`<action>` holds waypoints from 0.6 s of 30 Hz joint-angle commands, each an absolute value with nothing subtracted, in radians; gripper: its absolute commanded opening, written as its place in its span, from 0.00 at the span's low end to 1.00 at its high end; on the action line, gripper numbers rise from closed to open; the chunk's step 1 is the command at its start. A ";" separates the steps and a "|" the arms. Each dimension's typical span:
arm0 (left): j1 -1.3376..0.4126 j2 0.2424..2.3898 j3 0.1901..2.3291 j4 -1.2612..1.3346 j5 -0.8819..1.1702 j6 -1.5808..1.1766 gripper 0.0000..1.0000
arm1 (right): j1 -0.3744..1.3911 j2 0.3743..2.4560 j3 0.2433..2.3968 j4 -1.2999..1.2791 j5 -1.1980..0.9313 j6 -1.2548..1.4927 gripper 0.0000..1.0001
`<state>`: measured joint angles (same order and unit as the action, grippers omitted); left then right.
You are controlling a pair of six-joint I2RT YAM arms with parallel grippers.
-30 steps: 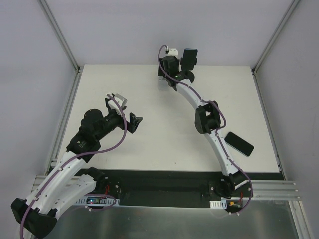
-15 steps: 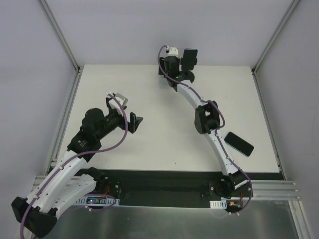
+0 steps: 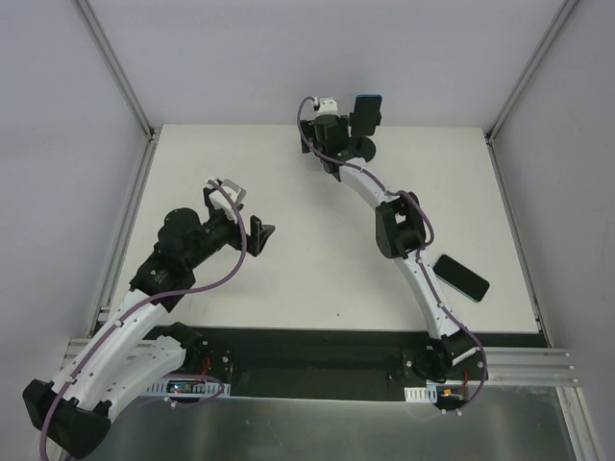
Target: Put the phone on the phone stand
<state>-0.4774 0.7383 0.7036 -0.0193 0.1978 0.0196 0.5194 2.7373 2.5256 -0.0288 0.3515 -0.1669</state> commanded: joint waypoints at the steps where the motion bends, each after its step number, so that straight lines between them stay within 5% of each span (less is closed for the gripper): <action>1: -0.468 0.713 0.687 0.014 0.166 0.046 0.99 | 0.577 2.528 2.334 0.121 0.379 -0.285 0.96; 10: -0.466 0.701 0.693 0.009 0.176 0.046 0.99 | 0.690 2.203 2.083 0.108 0.454 -0.322 0.96; 18: -0.466 0.673 0.699 0.008 0.186 0.035 0.99 | 0.678 1.719 1.382 0.035 0.390 -0.128 0.96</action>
